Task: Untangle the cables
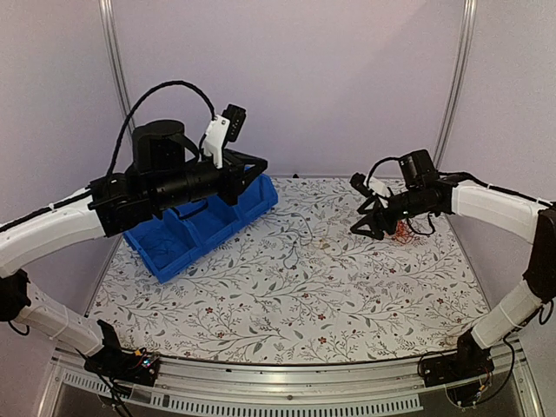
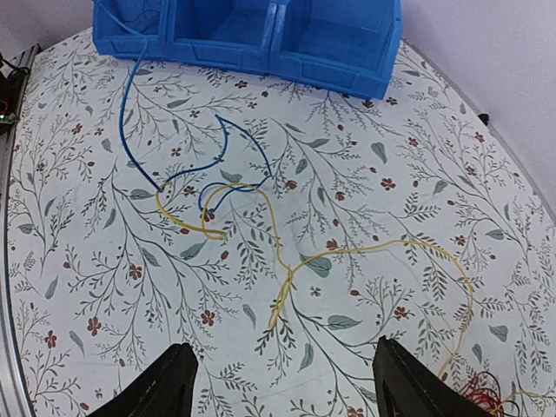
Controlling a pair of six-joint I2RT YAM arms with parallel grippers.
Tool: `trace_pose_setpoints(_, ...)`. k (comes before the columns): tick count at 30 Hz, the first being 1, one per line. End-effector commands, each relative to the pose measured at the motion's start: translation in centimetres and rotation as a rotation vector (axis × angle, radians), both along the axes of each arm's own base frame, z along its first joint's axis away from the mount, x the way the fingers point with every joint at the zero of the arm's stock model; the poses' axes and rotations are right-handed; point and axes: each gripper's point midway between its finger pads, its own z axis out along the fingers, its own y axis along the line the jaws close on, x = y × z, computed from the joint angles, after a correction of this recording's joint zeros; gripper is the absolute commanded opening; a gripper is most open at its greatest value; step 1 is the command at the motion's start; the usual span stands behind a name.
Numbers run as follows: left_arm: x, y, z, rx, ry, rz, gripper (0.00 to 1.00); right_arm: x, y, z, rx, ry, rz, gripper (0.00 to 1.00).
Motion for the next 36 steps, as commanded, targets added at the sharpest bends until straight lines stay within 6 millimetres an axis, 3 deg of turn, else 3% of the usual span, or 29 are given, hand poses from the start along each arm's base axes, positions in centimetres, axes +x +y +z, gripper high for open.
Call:
trace_pose_setpoints(1,-0.1,0.8,-1.2,-0.057,0.031,0.01,0.0,-1.4,2.6,-3.2,-0.04,0.114,0.112,0.75)
trace_pose_setpoints(6,-0.1,1.7,-2.8,-0.116,0.089,0.016,0.0,-1.7,5.1,-7.5,-0.153,0.146,0.136,0.77)
trace_pose_setpoints(14,0.1,2.5,-3.5,-0.156,0.159,0.02,0.0,1.5,5.7,-12.4,-0.242,0.221,0.034,0.78)
trace_pose_setpoints(15,-0.1,2.5,-3.6,-0.157,0.167,0.011,0.0,1.8,5.7,-13.0,-0.249,0.226,0.023,0.74)
trace_pose_setpoints(17,-0.4,2.5,-4.3,-0.151,0.177,-0.006,0.0,1.9,5.9,-13.8,-0.248,0.248,0.024,0.57)
trace_pose_setpoints(21,-1.1,3.3,-5.1,-0.146,0.167,-0.012,0.0,2.7,6.1,-14.8,-0.268,0.258,0.013,0.05)
trace_pose_setpoints(22,-1.2,3.7,-5.0,-0.147,0.165,-0.007,0.0,2.9,5.5,-15.4,-0.296,0.262,-0.003,0.0)
trace_pose_setpoints(25,-1.9,5.4,-4.8,-0.138,0.163,0.023,0.0,3.9,2.2,-15.8,-0.375,0.222,-0.063,0.0)
trace_pose_setpoints(26,-2.3,6.2,-5.8,-0.107,0.183,0.039,0.0,4.7,0.5,-15.7,-0.388,0.217,-0.103,0.0)
trace_pose_setpoints(31,-4.3,10.0,-8.5,-0.072,0.25,0.11,0.0,9.1,-8.5,-13.0,-0.402,0.174,-0.321,0.0)
trace_pose_setpoints(33,-4.8,11.2,-10.1,-0.062,0.29,0.14,0.0,10.0,-11.1,-12.3,-0.396,0.167,-0.373,0.0)
trace_pose_setpoints(36,-5.6,11.7,-12.4,-0.06,0.35,0.14,0.0,9.3,-11.2,-12.0,-0.362,0.185,-0.342,0.0)
